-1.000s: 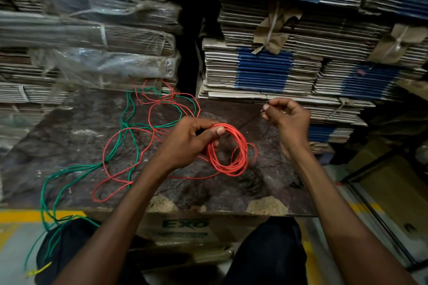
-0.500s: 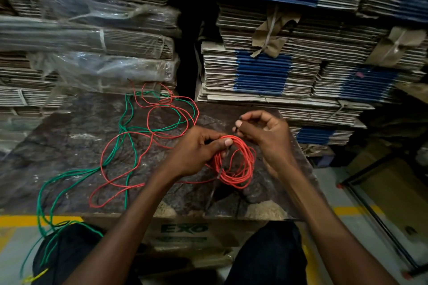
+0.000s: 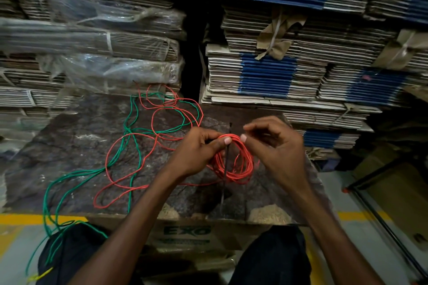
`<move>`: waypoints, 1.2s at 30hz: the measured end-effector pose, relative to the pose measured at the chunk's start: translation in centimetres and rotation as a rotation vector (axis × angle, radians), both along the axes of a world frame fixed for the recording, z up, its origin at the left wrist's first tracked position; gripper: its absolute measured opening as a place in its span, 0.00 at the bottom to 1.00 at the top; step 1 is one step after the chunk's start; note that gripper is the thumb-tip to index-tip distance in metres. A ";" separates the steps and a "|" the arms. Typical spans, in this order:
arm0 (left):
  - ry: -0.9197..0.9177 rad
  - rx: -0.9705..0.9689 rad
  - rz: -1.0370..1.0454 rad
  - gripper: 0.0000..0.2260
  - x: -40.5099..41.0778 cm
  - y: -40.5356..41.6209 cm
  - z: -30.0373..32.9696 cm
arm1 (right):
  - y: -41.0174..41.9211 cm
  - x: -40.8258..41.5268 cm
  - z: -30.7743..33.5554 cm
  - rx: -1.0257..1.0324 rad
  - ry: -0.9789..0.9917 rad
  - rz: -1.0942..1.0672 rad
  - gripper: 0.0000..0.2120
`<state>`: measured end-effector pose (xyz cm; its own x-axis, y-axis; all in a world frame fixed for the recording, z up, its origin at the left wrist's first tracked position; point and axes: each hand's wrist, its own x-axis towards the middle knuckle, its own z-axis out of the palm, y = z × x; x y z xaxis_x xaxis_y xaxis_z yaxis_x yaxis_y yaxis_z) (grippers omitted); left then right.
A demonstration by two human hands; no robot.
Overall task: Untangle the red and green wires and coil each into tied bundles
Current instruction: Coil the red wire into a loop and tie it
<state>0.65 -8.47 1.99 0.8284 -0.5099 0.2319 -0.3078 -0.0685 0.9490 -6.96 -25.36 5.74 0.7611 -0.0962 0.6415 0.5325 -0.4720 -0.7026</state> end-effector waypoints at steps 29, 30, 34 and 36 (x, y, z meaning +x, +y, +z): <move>0.187 -0.272 0.131 0.08 -1.2 -0.7 -1.0 | 1.0 -1.7 -3.6 0.215 0.144 0.340 0.05; 0.187 -0.275 0.135 0.07 -1.2 -0.8 -1.0 | 0.9 -1.8 -3.6 0.241 0.153 0.352 0.05; 0.199 -0.300 0.161 0.07 -1.3 -1.1 -1.2 | 0.9 -2.0 -3.5 0.365 0.172 0.294 0.03; 0.204 -0.315 0.172 0.07 -1.4 -1.3 -1.2 | 0.9 -2.0 -3.5 0.434 0.169 0.231 0.04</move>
